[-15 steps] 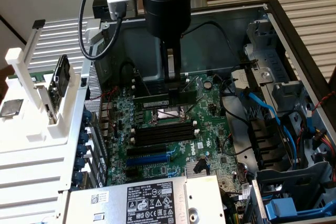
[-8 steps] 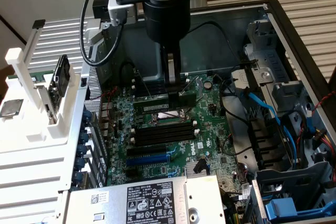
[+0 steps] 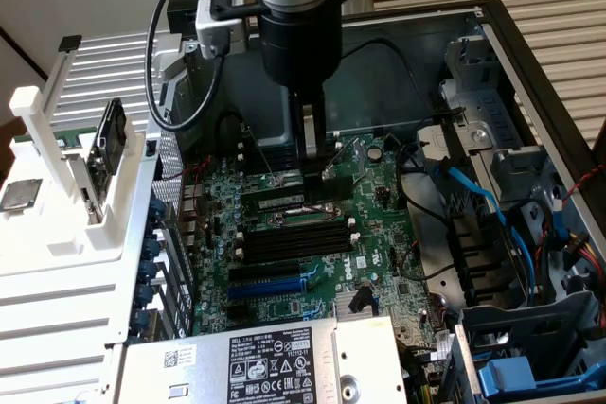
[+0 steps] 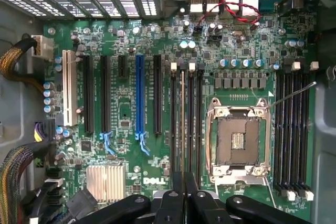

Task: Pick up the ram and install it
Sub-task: 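Pick up the ram and move it above insertion slot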

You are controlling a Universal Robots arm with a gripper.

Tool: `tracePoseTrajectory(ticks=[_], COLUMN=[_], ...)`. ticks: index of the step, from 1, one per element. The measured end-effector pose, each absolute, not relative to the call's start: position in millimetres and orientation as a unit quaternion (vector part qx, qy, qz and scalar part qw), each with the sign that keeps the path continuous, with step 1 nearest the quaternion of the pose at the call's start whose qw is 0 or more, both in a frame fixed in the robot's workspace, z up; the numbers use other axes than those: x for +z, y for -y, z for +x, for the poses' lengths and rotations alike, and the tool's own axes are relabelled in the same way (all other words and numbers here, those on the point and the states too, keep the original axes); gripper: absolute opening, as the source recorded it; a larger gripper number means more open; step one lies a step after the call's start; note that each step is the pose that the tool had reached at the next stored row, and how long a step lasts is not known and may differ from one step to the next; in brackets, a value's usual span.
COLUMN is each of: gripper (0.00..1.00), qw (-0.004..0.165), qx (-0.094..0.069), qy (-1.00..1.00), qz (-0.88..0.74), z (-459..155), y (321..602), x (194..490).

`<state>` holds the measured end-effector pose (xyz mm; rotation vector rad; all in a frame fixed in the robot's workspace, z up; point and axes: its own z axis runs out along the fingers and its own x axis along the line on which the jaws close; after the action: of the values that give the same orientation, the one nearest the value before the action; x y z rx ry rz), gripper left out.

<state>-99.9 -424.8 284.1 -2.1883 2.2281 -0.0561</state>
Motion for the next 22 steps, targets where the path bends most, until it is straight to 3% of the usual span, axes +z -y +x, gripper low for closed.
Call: tracePoseTrajectory(ticks=[22], gripper=[0.12], qw=[0.008], qx=[-0.019], qy=[-0.707], qz=[-0.707], z=[-102.2], y=[427.8], x=[254.8])
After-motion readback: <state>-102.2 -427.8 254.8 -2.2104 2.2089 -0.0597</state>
